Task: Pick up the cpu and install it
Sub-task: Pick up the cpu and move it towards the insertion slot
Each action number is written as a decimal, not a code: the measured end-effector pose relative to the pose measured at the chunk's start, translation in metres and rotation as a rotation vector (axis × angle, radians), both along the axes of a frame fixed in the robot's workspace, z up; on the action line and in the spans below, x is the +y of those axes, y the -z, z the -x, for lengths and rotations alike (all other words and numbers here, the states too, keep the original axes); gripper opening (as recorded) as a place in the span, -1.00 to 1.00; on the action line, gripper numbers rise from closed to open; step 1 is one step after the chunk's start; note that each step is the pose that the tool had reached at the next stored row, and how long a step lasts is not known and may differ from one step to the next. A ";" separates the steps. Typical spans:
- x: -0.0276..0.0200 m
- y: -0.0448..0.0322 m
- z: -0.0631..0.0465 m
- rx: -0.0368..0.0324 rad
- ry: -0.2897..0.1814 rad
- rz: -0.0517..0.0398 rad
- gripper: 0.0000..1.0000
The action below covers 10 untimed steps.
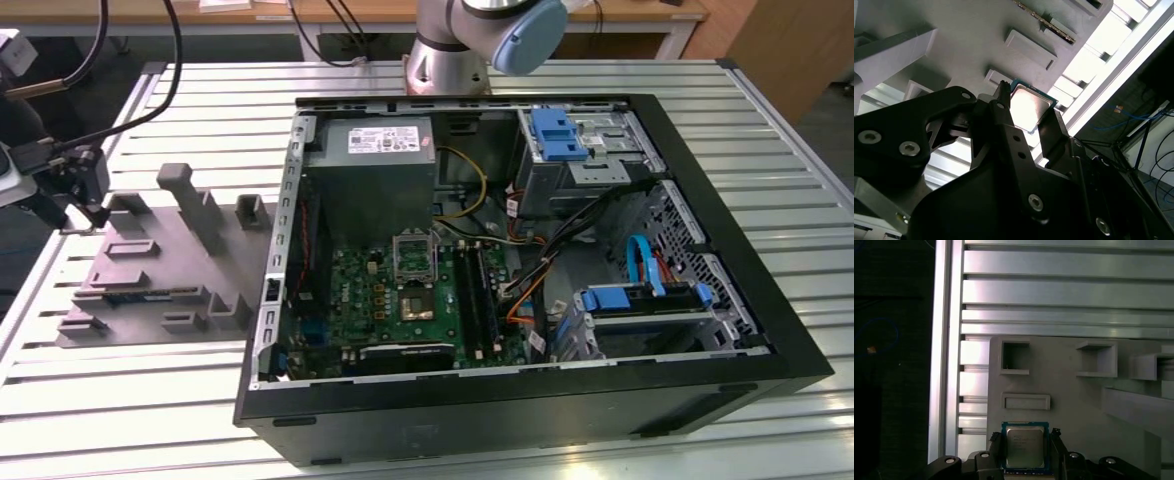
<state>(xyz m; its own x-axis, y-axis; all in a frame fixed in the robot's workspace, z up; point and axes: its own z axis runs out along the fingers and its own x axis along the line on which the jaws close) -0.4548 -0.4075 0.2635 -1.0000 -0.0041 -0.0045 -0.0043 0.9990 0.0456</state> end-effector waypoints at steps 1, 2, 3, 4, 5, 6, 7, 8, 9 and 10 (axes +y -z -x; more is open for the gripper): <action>0.0000 -0.0002 0.000 -0.0001 0.000 0.0000 -0.06; 0.0000 -0.0004 0.000 0.0000 0.000 0.0000 -0.06; 0.0000 -0.0022 0.000 -0.0001 0.000 0.0000 -0.06; 0.0000 -0.0027 0.000 0.0000 0.000 0.0000 -0.06; 0.0000 -0.0027 0.000 0.0001 0.000 0.0000 -0.06; 0.0000 -0.0027 0.000 0.0000 0.000 0.0000 -0.06; 0.0000 -0.0028 0.000 0.0000 0.000 0.0000 -0.06; 0.0000 -0.0032 0.000 0.0001 0.000 0.0000 -0.06; 0.0000 -0.0037 0.000 0.0001 0.000 0.0000 -0.06; 0.0000 -0.0040 0.000 0.0000 0.000 0.0000 -0.06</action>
